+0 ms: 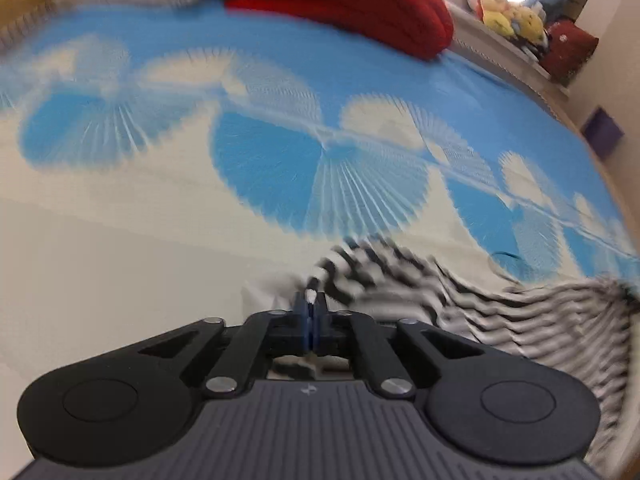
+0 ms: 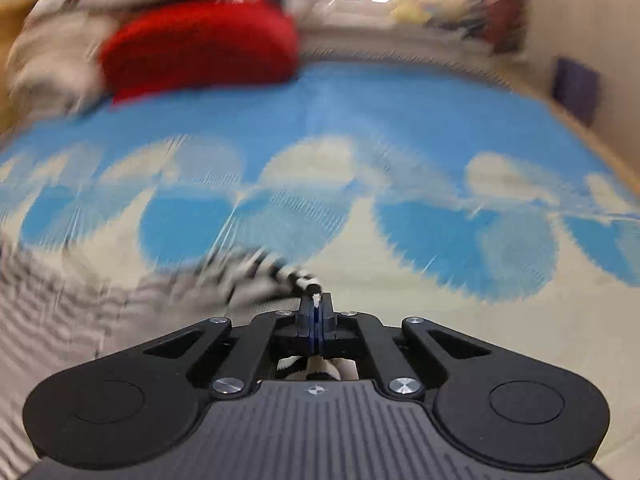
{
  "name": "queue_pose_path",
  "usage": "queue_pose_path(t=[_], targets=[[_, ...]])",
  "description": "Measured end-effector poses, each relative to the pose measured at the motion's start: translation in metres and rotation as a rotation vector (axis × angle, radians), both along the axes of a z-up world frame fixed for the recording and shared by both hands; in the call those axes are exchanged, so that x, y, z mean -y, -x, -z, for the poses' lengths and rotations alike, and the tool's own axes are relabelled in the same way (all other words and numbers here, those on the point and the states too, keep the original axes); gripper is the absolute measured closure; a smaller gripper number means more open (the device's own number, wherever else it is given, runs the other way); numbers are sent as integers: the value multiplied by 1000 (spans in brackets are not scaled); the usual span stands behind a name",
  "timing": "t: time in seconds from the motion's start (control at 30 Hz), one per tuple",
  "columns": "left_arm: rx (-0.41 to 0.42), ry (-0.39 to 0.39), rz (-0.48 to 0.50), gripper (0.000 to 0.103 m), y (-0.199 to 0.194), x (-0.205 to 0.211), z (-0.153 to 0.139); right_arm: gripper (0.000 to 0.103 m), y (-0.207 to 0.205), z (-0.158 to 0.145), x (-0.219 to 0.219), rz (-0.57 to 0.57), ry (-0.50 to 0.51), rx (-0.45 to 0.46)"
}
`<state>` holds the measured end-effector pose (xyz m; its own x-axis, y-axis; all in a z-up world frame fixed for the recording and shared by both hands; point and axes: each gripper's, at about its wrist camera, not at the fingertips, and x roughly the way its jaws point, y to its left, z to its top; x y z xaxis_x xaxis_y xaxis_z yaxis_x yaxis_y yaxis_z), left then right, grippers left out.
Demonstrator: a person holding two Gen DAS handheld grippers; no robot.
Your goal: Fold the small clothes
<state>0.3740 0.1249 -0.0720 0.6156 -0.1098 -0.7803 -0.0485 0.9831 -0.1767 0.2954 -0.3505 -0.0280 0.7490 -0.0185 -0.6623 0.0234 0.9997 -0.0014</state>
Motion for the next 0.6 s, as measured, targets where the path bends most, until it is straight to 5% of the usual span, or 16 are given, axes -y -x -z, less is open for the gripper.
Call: queue_pose_path(t=[0.17,0.27,0.33,0.4,0.5,0.6], targets=[[103,5,-64,102,-6,4,-15,103,-7,-14,9,139,15,118],[-107,11,-25,94,-22,12,13,99,-20,1,5,125,37,29],[-252,-23,-20,89,-27,15,32,95,-32,28,3,63,1,-179],[-237,-32,-35,81,-22,10,26,88,-33,42,-2,29,37,-284],[-196,36,-61,55,-11,-9,7,74,-21,27,1,16,49,-240],[-235,92,-36,55,4,-22,1,64,-3,10,19,26,-60,-228]])
